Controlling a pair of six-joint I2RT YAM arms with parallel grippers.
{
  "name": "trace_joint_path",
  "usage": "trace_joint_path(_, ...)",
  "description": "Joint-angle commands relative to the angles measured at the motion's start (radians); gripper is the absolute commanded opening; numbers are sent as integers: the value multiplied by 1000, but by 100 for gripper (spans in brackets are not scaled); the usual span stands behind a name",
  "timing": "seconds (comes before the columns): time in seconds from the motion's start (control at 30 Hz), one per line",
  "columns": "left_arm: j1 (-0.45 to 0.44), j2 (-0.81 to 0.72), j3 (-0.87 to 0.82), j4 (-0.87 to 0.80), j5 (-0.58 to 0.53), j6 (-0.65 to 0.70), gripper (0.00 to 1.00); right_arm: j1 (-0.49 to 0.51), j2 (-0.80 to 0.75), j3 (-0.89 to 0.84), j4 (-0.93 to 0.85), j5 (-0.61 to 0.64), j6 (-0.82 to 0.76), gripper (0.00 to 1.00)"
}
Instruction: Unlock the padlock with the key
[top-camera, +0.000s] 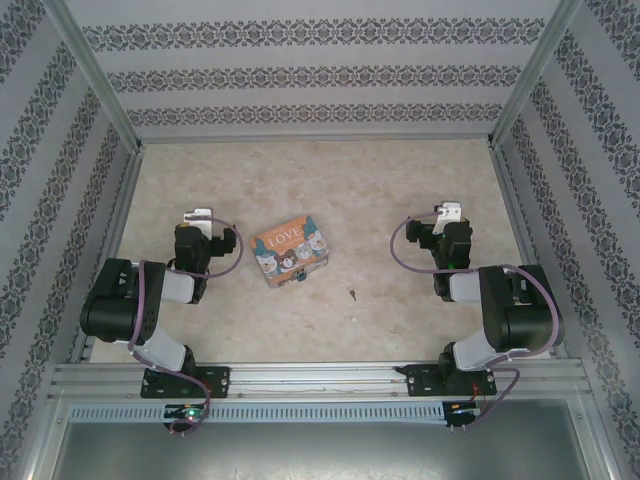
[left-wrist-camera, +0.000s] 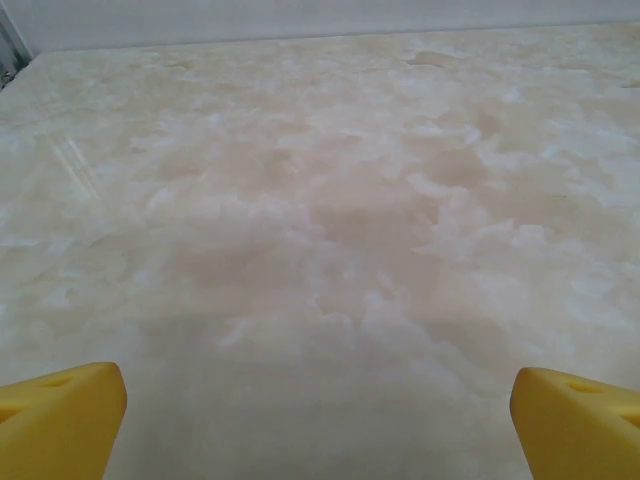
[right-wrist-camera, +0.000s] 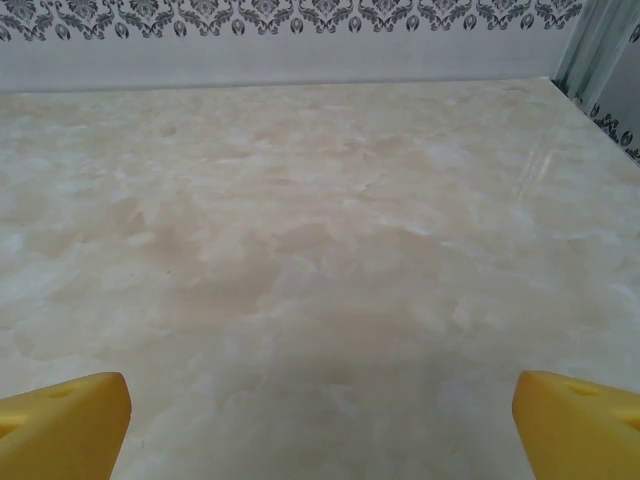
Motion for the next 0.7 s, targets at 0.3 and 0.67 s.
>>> trace_joint_path(0.3,5,10,-27,126,-27,12,99,8,10,20,32,10,-10,98)
trace_joint_path(0.67,5,7,-16,102,2,24,99,8,12,20,32,11,-9,98)
